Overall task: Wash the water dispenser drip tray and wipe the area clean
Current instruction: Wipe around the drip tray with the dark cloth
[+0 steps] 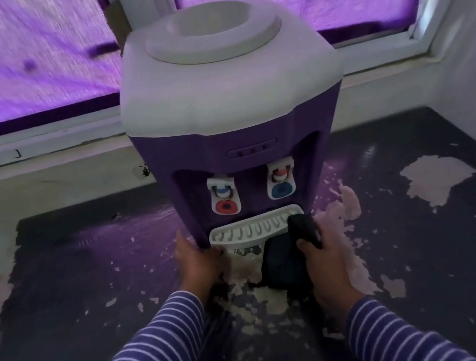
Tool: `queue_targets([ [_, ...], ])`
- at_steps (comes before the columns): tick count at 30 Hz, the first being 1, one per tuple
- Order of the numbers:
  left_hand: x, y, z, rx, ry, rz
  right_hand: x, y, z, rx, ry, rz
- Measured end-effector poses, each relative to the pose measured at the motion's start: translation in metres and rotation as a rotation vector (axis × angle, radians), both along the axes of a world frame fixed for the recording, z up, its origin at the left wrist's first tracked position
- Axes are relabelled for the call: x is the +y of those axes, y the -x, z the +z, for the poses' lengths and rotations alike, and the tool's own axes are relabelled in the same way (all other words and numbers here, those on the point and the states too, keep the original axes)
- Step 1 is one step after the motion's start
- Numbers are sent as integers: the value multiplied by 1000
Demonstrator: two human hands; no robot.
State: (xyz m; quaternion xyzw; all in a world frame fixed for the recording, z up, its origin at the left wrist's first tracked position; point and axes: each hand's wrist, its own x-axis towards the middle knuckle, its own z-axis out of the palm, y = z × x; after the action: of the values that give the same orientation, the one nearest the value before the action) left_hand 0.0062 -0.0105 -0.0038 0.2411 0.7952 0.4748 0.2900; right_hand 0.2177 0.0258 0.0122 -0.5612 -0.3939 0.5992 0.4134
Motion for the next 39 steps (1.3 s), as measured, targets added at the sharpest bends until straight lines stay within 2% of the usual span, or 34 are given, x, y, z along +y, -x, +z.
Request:
queue_targets([
  [3,5,6,-8,4,-17,-116,14,6,2,-4,-13,-43],
  [6,8,12,-11,21,10,-146,23,15,6,-28,-13,-61],
  [7,9,13,-12,27,11,-140,25,18,6,-69,-11,-31],
  [9,10,14,-13,41,12,-133,27,23,4,-278,-17,88],
  [14,12,16,-14,20,-16,-123,5,41,-6,-481,39,271],
  [16,14,18,-15,11,-24,-113,-1,43,-14,-406,110,306],
  [19,17,19,-17,-52,-27,-75,9,33,-18,-171,139,110],
  [22,20,21,-18,-109,-23,-48,34,18,-19,-244,69,24],
  [24,21,21,-18,-96,-12,-39,38,20,-15,-168,127,21],
  [30,21,24,-22,-63,25,-48,5,40,-23,-287,118,209],
  [33,20,29,-23,-82,25,-57,12,29,-23,-143,174,136],
  [39,19,31,-21,-56,56,-100,34,27,-20,-113,170,32],
])
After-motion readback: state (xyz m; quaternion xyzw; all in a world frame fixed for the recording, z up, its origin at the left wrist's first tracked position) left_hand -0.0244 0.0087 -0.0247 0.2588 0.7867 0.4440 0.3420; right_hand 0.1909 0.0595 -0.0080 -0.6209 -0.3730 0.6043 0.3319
